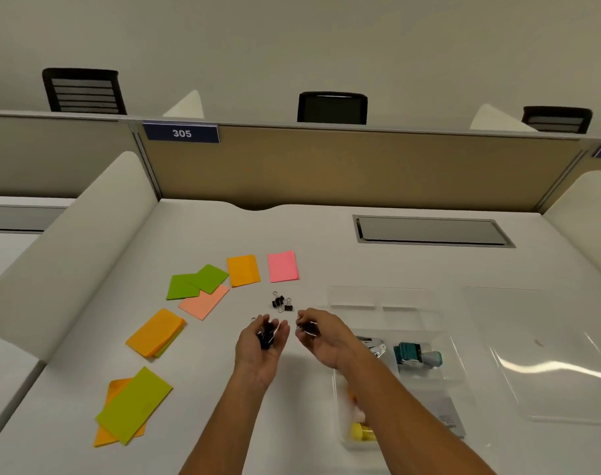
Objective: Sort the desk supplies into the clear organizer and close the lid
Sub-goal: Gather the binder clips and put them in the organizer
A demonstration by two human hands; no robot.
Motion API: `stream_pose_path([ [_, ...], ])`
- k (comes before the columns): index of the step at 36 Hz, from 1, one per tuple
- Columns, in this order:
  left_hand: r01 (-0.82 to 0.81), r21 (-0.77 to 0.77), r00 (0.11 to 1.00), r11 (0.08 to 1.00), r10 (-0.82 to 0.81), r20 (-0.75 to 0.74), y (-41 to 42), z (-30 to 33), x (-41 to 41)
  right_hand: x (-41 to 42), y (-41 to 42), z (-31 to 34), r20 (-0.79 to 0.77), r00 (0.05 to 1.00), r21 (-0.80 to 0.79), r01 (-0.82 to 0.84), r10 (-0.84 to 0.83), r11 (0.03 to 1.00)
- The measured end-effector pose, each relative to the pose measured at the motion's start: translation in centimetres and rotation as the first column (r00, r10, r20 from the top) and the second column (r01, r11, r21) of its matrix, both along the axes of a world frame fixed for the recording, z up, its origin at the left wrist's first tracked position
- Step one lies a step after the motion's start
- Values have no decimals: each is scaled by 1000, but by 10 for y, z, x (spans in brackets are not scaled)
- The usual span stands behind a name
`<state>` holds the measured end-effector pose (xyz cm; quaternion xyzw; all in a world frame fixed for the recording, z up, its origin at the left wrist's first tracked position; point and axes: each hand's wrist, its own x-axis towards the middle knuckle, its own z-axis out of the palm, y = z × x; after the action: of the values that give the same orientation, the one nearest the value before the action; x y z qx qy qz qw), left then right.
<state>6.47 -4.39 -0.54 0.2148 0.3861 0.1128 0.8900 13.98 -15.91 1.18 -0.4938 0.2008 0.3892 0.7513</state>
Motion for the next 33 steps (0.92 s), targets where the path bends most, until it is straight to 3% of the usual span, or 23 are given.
stream_pose_path([
  [8, 132, 62, 991, 989, -131, -22, -57, 22, 54, 27, -50, 15, -97, 984, 120, 161, -150, 980],
  [18, 199, 99, 978, 975, -191, -84, -107, 21, 105, 50, -87, 2, -94, 903, 105, 428, -420, 898],
  [33, 299, 179, 949, 937, -273, -158, -117, 5, 127, 60, -93, -1, -63, 908, 51, 417, -414, 908],
])
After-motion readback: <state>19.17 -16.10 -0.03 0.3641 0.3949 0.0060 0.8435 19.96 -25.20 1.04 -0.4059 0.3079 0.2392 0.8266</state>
